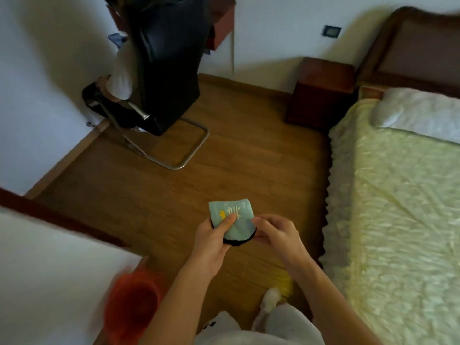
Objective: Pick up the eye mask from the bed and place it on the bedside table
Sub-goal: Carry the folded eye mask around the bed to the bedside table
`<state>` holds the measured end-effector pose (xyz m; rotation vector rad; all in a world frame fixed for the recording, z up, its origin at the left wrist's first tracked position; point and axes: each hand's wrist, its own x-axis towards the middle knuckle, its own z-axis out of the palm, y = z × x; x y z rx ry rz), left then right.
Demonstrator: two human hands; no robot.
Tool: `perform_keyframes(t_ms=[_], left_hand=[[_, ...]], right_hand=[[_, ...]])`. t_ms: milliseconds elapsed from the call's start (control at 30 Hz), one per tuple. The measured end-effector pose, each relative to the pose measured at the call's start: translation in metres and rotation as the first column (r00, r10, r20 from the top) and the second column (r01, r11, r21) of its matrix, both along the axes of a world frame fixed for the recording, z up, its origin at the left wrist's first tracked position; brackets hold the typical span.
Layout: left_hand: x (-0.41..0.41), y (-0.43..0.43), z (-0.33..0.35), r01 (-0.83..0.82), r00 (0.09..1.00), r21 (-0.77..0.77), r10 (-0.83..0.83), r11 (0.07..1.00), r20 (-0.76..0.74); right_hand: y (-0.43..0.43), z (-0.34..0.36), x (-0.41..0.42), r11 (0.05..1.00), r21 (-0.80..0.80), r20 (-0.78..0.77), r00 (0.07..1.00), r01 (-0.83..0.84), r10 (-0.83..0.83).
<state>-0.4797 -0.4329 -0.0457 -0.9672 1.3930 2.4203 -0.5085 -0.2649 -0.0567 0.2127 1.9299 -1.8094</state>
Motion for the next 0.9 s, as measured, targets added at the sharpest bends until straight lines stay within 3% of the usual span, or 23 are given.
perform_keyframes(t_ms=[300,633,900], left_hand=[[-0.159,0.087,0.001,0.219,0.976,-0.056,-0.22,0.974,-0.004],[-0.353,0.214,0.007,0.278,0.961,-0.012,-0.278,0.961,-0.004],[-0.457,0.259,0.008,0.312,0.95,-0.035,-0.312,0.95,0.005]], right_hand=[[0.088,-0.012,-0.125,0.975,-0.015,-0.059,0.973,0.221,-0.222],[0.212,0.004,-0.305,0.947,-0.072,-0.045,0.948,0.313,-0.316],[0.255,0.004,-0.404,0.936,-0.089,-0.016,0.939,0.342,-0.345]])
